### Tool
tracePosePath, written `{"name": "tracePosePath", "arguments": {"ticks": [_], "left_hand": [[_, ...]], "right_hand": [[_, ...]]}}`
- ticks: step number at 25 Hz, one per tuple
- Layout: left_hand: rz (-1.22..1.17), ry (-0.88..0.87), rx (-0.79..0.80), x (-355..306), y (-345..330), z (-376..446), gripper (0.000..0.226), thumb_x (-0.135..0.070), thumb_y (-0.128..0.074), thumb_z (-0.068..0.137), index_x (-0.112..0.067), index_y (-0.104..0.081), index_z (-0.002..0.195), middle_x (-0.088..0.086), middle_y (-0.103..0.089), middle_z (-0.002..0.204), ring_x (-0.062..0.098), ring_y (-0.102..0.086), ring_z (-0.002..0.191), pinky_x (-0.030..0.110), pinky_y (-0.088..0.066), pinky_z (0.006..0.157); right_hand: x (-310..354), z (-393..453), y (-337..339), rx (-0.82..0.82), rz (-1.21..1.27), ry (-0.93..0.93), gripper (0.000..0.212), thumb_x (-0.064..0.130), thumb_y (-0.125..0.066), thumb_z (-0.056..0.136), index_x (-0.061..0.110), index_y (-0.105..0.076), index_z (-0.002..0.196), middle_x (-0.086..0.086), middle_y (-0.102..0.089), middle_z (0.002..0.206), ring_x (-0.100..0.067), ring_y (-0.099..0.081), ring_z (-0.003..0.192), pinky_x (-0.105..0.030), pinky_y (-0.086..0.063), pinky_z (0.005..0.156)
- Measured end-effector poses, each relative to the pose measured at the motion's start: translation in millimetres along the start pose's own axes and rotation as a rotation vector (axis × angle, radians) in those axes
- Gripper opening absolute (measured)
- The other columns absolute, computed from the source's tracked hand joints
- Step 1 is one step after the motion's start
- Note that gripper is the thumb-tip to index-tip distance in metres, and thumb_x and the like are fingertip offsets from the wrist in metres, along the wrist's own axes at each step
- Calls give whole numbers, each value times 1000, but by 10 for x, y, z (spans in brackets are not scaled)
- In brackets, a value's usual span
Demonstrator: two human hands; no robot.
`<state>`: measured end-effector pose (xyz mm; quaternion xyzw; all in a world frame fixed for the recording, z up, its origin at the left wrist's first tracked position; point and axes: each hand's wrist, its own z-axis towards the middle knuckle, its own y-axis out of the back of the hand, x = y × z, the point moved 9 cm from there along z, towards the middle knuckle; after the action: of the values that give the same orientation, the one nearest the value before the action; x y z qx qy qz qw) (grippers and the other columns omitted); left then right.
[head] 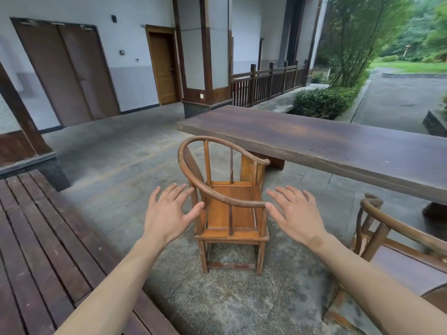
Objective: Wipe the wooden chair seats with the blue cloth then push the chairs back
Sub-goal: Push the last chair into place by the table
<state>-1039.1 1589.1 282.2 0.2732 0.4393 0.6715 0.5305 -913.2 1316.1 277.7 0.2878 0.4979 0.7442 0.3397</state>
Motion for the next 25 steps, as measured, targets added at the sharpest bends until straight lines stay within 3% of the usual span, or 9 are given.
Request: {"name": "tracePosePath", "arguments": {"ticks": [7, 18, 25], "left_hand": [[8, 39, -11, 275, -429, 490, 76, -77, -22, 88, -31, -60, 134, -4, -58, 143, 18, -44, 140, 49, -21, 121], [156, 263, -53, 832, -1084, 1924, 71, -74, -27, 88, -29, -64, 129, -4, -63, 137, 18, -52, 133, 50, -28, 116], [250, 442, -121, 1702, -958, 2018, 65, -68, -34, 89, -24, -68, 122, -1, -67, 130, 22, -58, 127, 50, -34, 112]], "right_hand": [[18, 802, -352, -16, 47, 44, 68, 64, -9, 94, 36, -46, 144, 8, -48, 151, -17, -34, 145, -51, -23, 119], [-247, 3090, -1107, -21, 141, 199, 63, 62, -14, 96, 36, -52, 140, 7, -53, 146, -17, -40, 142, -49, -29, 116], [827, 4114, -1758, 61, 275, 441, 67, 64, -15, 93, 34, -53, 139, 5, -52, 148, -20, -39, 142, -51, -30, 114]]}}
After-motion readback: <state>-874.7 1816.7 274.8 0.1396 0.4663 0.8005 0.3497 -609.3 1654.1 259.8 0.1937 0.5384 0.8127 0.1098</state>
